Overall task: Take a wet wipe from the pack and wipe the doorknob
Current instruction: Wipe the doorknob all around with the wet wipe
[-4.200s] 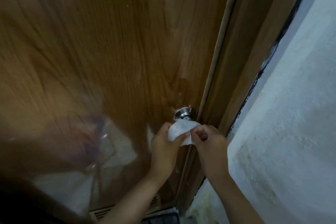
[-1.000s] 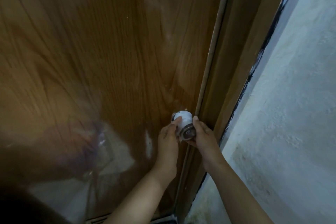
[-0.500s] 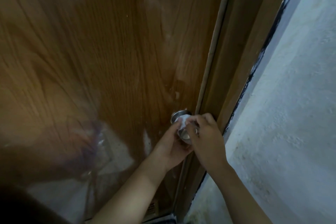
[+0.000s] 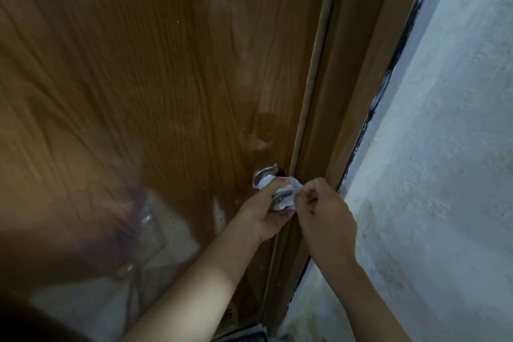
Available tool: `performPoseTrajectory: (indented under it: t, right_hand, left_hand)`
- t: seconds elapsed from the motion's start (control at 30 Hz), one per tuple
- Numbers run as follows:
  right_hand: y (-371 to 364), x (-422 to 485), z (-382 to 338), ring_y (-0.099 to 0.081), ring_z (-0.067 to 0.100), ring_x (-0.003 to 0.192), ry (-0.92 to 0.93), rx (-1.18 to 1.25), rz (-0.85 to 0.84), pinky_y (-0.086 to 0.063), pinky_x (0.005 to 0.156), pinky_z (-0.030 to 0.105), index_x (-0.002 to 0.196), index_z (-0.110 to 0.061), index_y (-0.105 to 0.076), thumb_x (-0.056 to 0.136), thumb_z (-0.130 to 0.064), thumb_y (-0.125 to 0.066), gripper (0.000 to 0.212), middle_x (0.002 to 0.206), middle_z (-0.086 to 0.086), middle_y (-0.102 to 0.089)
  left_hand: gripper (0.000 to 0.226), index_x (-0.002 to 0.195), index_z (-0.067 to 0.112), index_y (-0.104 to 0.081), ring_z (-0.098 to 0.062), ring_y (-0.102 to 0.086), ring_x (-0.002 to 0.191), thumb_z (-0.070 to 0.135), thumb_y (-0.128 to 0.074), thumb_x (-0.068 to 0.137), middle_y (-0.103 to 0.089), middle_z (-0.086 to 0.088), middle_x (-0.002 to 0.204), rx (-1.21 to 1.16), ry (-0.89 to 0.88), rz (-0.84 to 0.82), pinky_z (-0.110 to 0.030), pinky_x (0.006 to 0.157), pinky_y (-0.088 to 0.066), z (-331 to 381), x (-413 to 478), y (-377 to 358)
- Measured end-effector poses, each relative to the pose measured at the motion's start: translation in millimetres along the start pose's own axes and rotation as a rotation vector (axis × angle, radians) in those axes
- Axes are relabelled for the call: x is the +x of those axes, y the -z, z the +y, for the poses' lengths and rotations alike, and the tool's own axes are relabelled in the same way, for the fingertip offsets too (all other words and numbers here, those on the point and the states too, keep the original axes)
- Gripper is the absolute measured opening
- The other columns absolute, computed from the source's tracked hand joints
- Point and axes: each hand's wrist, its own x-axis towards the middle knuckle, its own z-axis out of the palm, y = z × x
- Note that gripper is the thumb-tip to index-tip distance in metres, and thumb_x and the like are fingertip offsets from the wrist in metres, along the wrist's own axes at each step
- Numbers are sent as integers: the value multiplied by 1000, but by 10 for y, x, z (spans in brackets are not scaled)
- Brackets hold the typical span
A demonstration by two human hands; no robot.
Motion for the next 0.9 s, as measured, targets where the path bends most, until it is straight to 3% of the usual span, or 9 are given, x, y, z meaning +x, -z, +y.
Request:
performPoseTrajectory:
  t: [0.17, 0.3, 0.43, 0.57, 0.67, 0.77, 0.9]
  right_hand:
    - [-20, -7, 3, -58, 11, 73, 35, -35, 41, -32, 52, 10, 90, -22, -56, 88, -36, -55, 14, 85, -4, -65]
    - [-62, -2, 14, -61, 13, 79, 38, 10, 43, -43, 61, 15, 96, -17, -60, 89, -31, -54, 17, 94, 1, -67]
    - [-71, 11, 4, -60, 13, 80, 49, 52, 43, -43, 64, 14, 97, -15, -63, 90, -27, -53, 17, 97, 3, -66]
    - [-75, 22, 17, -62, 17, 86, 41, 27, 37, -51, 72, 25, 104, -13, -63, 90, -30, -53, 24, 103, 5, -66]
    - [-87, 10, -3, -63, 20, 87, 48, 15, 34, -52, 73, 29, 105, -13, -63, 90, -30, -53, 25, 104, 6, -66]
    - [-95, 4, -19, -63, 19, 86, 65, 28, 45, -49, 71, 24, 104, -11, -64, 90, -27, -54, 23, 103, 7, -67]
    - [-68, 22, -11, -63, 19, 87, 54, 48, 63, -54, 74, 29, 102, -12, -64, 90, -27, -53, 23, 103, 6, -66]
  left_hand:
    - [13, 70, 9, -61, -18, -60, 66, 3, -60, 83, -66, -4, 56, 190, -81, 52, -28, 64, -49, 11, 19, -50]
    - [33, 66, 9, -74, -17, -56, 69, 21, -53, 89, -61, -12, 76, 76, 33, -74, -24, 63, -45, 40, -16, 19]
    - [28, 99, 6, -67, -19, -67, 75, 30, -57, 88, -70, -13, 86, -70, 40, -57, -26, 66, -55, -48, -9, 77]
    - [25, 77, 11, -74, -18, -60, 76, 18, -54, 90, -64, -11, 83, 112, -34, -52, -26, 66, -50, -1, -16, 41]
    - [10, 86, 9, -65, -17, -62, 74, 13, -56, 88, -64, -11, 85, 180, -23, -11, -23, 55, -53, 55, 12, 26]
    - [27, 108, 3, -61, -22, -67, 81, 18, -61, 85, -69, -15, 91, 0, 36, 2, -29, 67, -58, 13, 6, 69]
    - [43, 114, 5, -59, -23, -64, 90, 27, -65, 78, -68, -16, 97, -172, 0, -54, -31, 87, -51, -124, -41, 46]
